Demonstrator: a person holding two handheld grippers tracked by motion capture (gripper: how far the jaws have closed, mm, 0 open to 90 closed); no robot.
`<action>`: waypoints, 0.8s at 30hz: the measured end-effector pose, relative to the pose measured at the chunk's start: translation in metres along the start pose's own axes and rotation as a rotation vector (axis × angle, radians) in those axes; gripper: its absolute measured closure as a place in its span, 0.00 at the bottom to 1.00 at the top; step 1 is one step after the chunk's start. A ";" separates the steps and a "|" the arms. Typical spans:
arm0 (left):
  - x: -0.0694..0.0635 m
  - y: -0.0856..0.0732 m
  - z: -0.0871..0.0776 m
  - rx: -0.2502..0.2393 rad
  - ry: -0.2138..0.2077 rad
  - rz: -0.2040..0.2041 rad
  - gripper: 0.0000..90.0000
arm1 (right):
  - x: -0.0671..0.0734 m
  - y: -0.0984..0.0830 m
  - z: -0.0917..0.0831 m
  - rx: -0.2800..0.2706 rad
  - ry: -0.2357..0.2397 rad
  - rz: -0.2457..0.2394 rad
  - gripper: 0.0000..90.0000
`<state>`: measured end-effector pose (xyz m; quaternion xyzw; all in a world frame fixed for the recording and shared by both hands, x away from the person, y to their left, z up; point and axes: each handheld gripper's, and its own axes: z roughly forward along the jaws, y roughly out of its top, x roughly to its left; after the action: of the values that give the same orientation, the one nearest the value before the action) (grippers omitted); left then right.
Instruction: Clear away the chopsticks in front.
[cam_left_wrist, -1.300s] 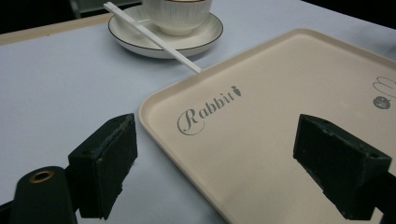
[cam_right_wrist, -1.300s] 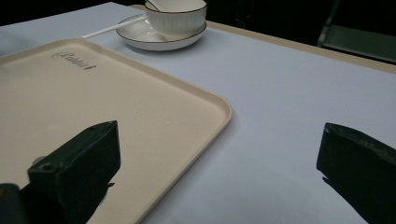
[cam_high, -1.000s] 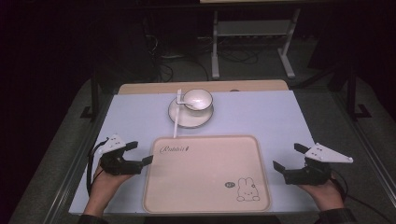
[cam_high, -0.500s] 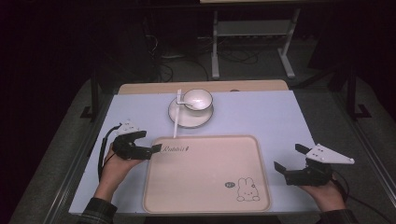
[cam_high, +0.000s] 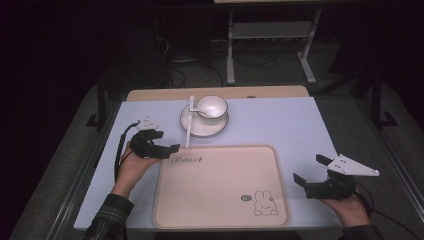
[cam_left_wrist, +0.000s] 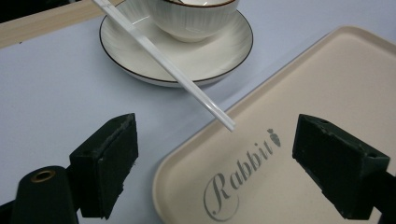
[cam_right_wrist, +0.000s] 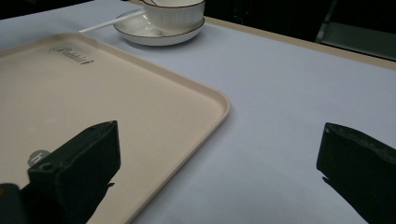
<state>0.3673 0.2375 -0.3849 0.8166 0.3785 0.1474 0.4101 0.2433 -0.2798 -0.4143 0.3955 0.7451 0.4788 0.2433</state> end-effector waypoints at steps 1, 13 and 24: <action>0.000 0.000 0.000 0.000 0.000 0.000 0.15 | 0.000 0.000 0.000 0.000 0.000 0.000 0.00; 0.011 0.027 0.029 0.034 0.024 -0.007 0.16 | -0.001 0.000 0.000 -0.003 0.001 0.001 0.00; 0.022 0.044 0.063 0.094 0.067 0.004 0.27 | -0.001 0.000 -0.001 -0.009 0.004 0.001 0.00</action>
<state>0.4382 0.2020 -0.3913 0.8303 0.3971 0.1574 0.3580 0.2429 -0.2808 -0.4139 0.3938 0.7432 0.4830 0.2436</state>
